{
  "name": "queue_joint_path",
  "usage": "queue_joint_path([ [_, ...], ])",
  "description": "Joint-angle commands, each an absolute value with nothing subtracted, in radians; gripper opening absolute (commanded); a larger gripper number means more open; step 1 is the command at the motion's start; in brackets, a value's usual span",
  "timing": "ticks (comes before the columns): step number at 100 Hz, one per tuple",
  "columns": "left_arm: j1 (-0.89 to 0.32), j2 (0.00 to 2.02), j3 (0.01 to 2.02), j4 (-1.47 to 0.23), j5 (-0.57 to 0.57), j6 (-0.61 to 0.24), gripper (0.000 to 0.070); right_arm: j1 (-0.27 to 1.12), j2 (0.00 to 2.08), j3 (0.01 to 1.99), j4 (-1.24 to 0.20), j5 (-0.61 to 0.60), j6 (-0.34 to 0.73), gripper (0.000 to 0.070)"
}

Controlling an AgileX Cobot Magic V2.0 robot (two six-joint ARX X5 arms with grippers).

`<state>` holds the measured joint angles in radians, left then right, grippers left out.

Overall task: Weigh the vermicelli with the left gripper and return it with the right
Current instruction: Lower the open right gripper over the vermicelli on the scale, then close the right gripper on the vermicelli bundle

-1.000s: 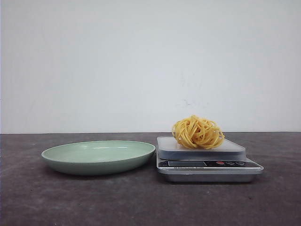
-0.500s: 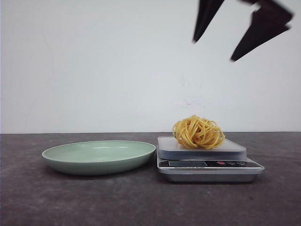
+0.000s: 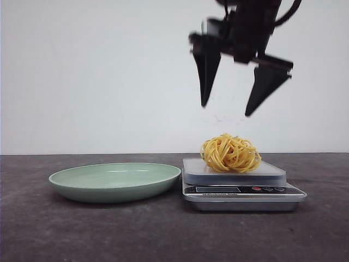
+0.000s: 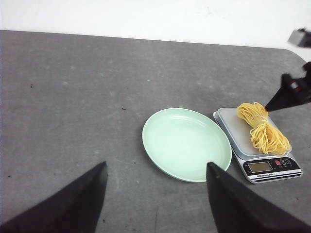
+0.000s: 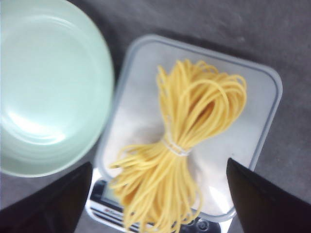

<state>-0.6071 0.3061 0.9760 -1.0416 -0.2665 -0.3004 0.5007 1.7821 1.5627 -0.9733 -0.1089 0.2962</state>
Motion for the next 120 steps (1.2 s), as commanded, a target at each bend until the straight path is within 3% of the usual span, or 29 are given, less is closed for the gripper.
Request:
queue_joint_path([
  [1,-0.615,0.306,0.989,-1.032,-0.269,-0.302,0.0377,0.503,1.818,1.588,-0.978,-0.103,0.313,0.0553],
  [56,-0.615,0.306,0.989,-1.032,-0.269,-0.304,0.0377,0.477,1.93,1.588,-0.937,-0.13,0.337,0.0547],
  [68,-0.615,0.306,0.989,-1.032,-0.269,-0.304,0.0377,0.477,1.936,1.588,-0.93,-0.131,0.337,0.0456],
  [78,-0.615,0.306,0.989,-1.032,-0.269,-0.304,0.0378,0.482,1.937,1.588,-0.92,-0.131,0.337,0.0435],
  [92,-0.615,0.306,0.989,-1.033,-0.269,-0.303,0.0378,0.482,1.937,1.588,-0.928,-0.132,0.332,0.018],
  [107,-0.615,0.306,0.989,-1.032,-0.269,-0.3,0.0377,0.482,1.937,1.588,-0.937,-0.165,0.333,0.0163],
  [110,-0.615,0.306,0.989,-1.032,-0.269,-0.3,0.0377,0.482,1.937,1.588,-0.94,-0.164,0.331,0.011],
  [113,-0.615,0.306,0.989,-1.032,-0.269,-0.3,0.0377,0.482,1.937,1.588,-0.942,-0.161,0.324,0.0007],
  [120,-0.615,0.306,0.989,-1.032,-0.269,-0.299,0.0377,0.483,1.937,1.588,-0.939,-0.154,0.318,0.0003],
])
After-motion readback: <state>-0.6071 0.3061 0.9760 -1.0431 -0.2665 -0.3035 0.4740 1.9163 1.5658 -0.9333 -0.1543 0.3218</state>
